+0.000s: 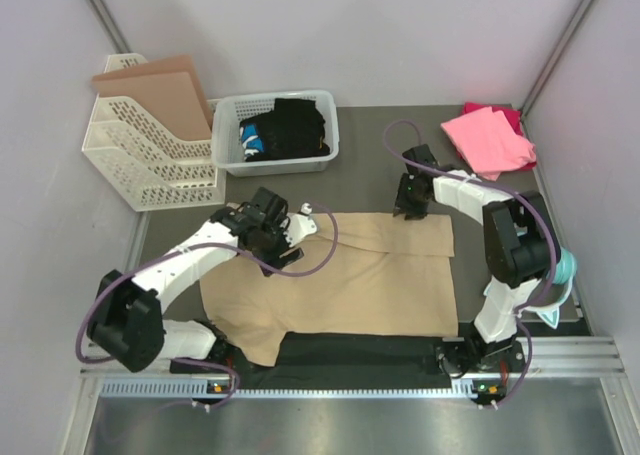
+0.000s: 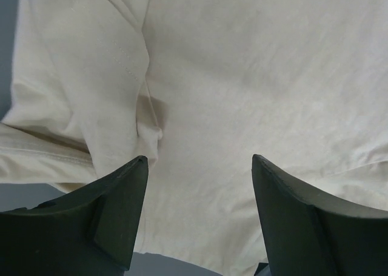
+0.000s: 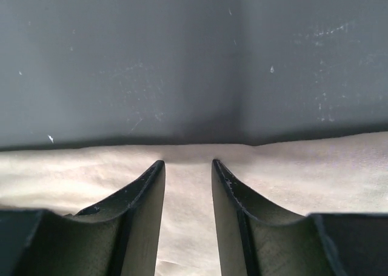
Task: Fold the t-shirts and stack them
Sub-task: Fold the flattened tshirt in 1/3 of the way
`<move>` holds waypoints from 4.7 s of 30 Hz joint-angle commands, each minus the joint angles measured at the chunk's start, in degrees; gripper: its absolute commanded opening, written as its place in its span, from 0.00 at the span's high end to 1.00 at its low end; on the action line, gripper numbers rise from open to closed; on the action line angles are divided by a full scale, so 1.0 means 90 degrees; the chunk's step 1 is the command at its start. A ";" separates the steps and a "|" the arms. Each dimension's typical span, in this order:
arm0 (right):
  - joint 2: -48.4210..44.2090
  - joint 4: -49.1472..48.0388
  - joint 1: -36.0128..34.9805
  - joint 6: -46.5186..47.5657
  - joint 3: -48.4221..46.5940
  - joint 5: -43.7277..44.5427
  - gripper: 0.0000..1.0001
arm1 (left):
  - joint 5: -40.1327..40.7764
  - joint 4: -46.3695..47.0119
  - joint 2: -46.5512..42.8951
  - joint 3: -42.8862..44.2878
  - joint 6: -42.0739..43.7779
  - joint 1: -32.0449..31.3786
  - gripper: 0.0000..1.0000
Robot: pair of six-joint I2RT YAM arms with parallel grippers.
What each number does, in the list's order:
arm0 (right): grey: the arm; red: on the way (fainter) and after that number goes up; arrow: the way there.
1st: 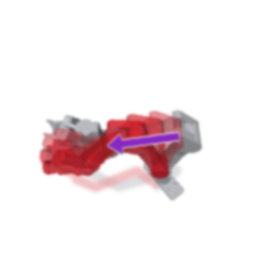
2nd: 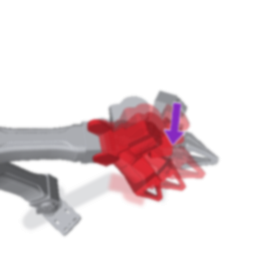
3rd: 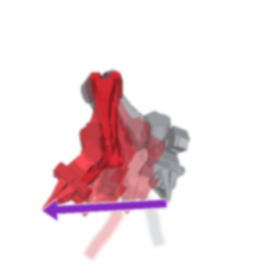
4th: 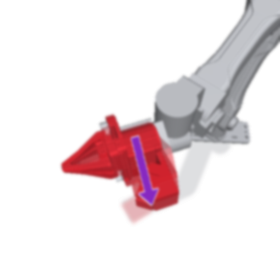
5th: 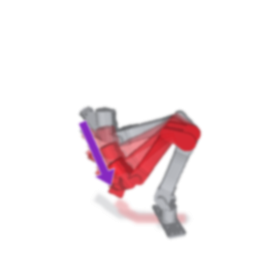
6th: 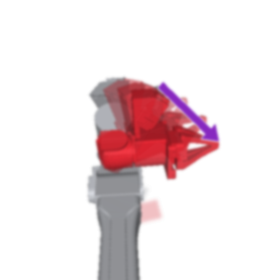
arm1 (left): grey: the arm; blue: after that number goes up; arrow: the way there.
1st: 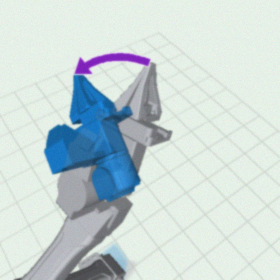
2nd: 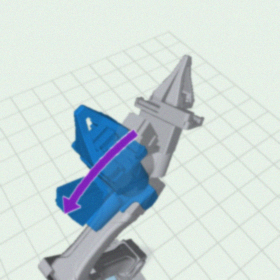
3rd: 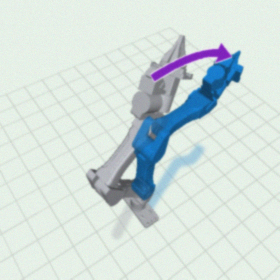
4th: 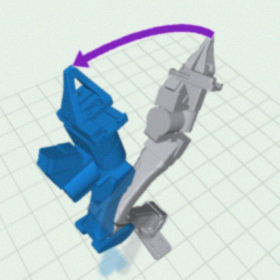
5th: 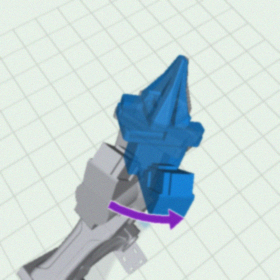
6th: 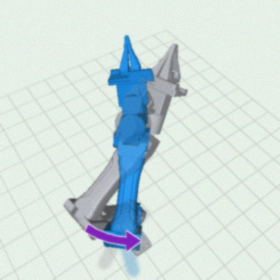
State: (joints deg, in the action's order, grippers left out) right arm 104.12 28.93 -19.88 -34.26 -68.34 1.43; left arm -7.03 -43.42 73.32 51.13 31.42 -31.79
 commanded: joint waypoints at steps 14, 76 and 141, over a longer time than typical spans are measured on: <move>-0.0201 -0.0353 -0.0057 -0.0002 0.0200 0.0075 0.67 | 0.0722 0.1201 0.1443 0.0139 0.0396 0.0671 0.33; -0.0514 -0.0392 -0.0057 0.0037 0.0513 0.0134 0.70 | 0.0507 0.1152 0.1638 0.0129 -0.0053 0.0671 0.90; -0.0572 -0.0275 -0.0057 0.0135 0.0601 0.0339 0.72 | 0.0028 -0.1644 0.0575 -0.0399 0.1598 0.0710 0.88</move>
State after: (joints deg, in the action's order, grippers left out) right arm 101.19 26.15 -20.03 -33.61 -62.61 2.68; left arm -9.02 -63.00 80.42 46.61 46.48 -25.58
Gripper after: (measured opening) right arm 0.282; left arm 0.097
